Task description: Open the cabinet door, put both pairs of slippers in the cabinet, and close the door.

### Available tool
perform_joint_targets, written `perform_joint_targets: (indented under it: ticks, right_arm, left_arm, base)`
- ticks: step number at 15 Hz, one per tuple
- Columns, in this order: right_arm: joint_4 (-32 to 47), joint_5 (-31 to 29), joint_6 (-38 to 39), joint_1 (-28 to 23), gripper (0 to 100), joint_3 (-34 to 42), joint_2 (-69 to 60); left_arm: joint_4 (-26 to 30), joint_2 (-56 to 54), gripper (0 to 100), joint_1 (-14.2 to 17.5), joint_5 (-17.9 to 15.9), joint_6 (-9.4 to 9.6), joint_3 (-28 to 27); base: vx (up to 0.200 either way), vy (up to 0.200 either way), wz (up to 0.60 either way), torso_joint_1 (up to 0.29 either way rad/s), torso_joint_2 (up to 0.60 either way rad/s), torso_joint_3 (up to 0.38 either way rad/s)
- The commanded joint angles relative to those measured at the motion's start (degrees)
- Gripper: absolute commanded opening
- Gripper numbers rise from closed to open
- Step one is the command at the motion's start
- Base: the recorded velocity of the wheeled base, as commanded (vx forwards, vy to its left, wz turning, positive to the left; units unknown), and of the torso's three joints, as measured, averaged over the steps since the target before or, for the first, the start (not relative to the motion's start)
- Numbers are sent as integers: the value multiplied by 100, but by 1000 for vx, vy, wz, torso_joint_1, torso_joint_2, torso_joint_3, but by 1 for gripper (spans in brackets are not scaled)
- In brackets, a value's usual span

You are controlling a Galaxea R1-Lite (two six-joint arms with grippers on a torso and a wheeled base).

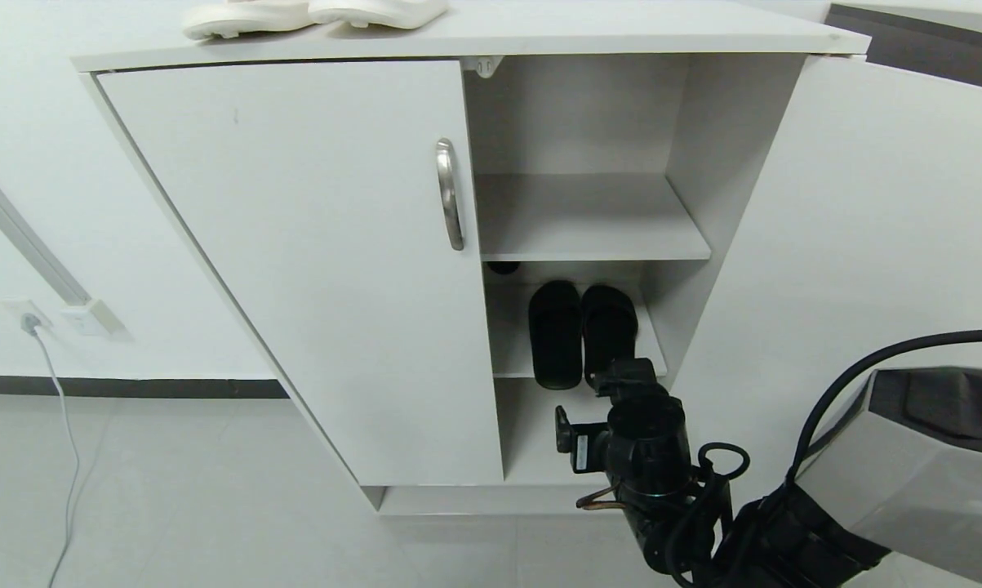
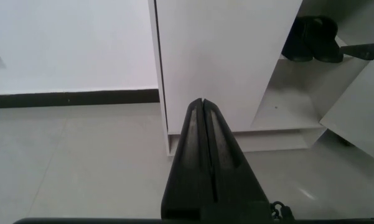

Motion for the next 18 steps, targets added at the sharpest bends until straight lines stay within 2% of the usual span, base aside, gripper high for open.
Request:
perform_joint_targets:
  ticks: [1,10,18]
  right_arm:
    - [-18,2,0,12,100,15,12]
    - [-115,2,-36,21,100,94,20]
    - [-115,11,-44,39,100,77,56]
  left_arm:
    - [0,7,0,1,-1,6,1]
    - [0,7,0,1,-1,6,1]
    - [0,7,0,1,-10,15,1]
  base:
    - [0,0,0,0,0,0]
    - [0,0,0,1,0,8]
    - [0,0,0,3,2,182]
